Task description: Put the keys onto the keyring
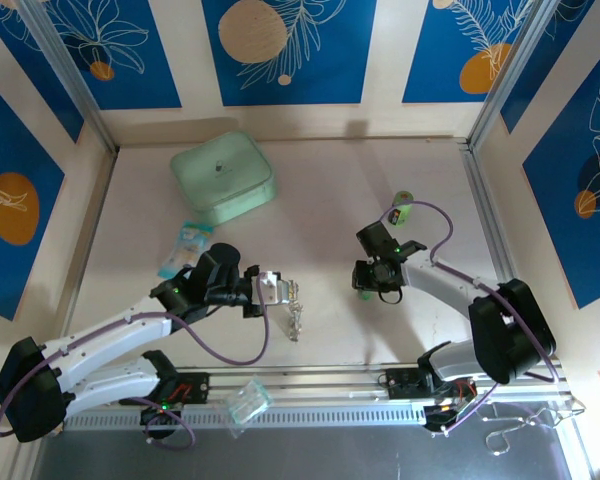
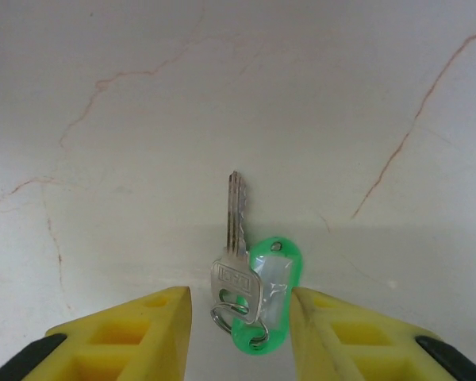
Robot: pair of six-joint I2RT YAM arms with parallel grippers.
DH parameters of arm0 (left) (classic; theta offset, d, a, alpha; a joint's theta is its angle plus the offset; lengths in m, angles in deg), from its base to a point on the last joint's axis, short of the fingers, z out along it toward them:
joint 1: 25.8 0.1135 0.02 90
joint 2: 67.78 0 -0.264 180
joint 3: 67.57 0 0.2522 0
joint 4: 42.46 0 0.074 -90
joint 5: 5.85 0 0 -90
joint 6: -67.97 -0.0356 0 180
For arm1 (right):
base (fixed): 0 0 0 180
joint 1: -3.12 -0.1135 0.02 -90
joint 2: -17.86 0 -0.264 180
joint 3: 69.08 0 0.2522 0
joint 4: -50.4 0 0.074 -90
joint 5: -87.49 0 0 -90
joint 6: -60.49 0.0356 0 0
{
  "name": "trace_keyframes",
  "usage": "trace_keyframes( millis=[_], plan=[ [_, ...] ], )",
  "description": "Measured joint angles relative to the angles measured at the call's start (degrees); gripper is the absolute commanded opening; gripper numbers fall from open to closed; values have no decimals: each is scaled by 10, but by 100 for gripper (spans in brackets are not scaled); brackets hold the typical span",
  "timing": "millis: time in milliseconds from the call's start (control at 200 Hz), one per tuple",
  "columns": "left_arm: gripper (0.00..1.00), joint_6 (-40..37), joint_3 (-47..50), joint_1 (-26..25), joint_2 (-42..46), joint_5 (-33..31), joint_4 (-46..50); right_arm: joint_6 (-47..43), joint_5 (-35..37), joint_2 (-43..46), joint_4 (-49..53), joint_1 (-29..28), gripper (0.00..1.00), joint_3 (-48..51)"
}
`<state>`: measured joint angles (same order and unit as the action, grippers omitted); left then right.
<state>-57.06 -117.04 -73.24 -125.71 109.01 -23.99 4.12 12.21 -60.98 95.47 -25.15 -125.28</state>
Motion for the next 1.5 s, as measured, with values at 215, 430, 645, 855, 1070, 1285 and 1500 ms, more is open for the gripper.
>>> trace_keyframes(
  millis=[215, 430, 645, 855, 1070, 1285, 1500],
  plan=[
    [0, 0, 0, 0, 0, 0, 0, 0, -6, -43, 6, -10, 35, -8],
    [0, -5, 0, 0, 0, 0, 0, -2, -5, -69, 16, -29, 17, -25],
    [0, -9, 0, 0, 0, 0, 0, -1, -2, -69, 15, -31, 4, -45],
    [0, -10, 0, 0, 0, 0, 0, -2, -3, -69, 15, -20, 4, -52],
    [0, -11, 1, 0, 0, 0, 0, -2, -12, -81, 7, -17, 19, -54],
    [0, -11, 2, 0, 0, 0, -1, -2, -17, -92, 2, -17, 34, -55],
    [0, -11, 4, 0, 0, 0, -9, 27, -13, -25, 7, -17, 38, -51]
  ],
)
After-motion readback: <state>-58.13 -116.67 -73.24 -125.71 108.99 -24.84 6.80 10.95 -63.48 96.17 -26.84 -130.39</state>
